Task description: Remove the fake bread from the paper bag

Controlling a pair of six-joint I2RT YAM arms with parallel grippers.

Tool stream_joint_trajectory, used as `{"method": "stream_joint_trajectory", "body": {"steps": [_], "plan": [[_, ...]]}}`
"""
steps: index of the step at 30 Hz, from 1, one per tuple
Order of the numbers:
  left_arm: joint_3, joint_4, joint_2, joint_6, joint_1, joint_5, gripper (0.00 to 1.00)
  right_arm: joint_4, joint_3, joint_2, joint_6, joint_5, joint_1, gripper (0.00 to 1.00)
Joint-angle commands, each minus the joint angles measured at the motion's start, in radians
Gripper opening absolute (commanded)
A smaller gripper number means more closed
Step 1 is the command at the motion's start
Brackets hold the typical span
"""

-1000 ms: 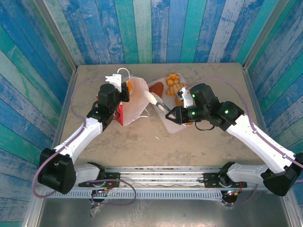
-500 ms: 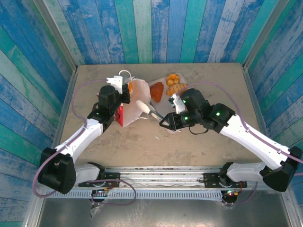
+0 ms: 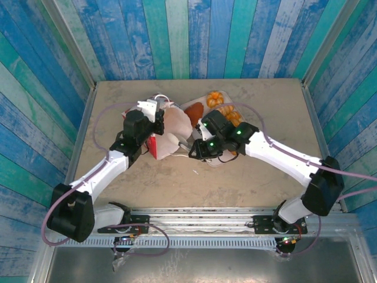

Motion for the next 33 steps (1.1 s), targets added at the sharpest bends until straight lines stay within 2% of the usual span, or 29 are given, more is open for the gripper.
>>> {"method": "stream_joint_trajectory", "body": {"steps": [1,14,22,33], "plan": [[0.005,-0.019,-0.051,0.017,0.001,0.028,0.08,0.071,0.058,0.049,0.019,0.012,0.007,0.38],[0.013,-0.043,-0.075,0.009,0.001,0.047,0.08,0.179,0.193,0.280,0.098,0.048,0.032,0.37],[0.015,-0.037,-0.055,-0.003,0.001,0.065,0.07,0.268,0.183,0.320,0.166,0.125,0.034,0.37],[0.011,-0.033,-0.061,-0.011,0.001,0.063,0.07,0.361,0.209,0.382,0.210,0.133,0.035,0.40]]}}
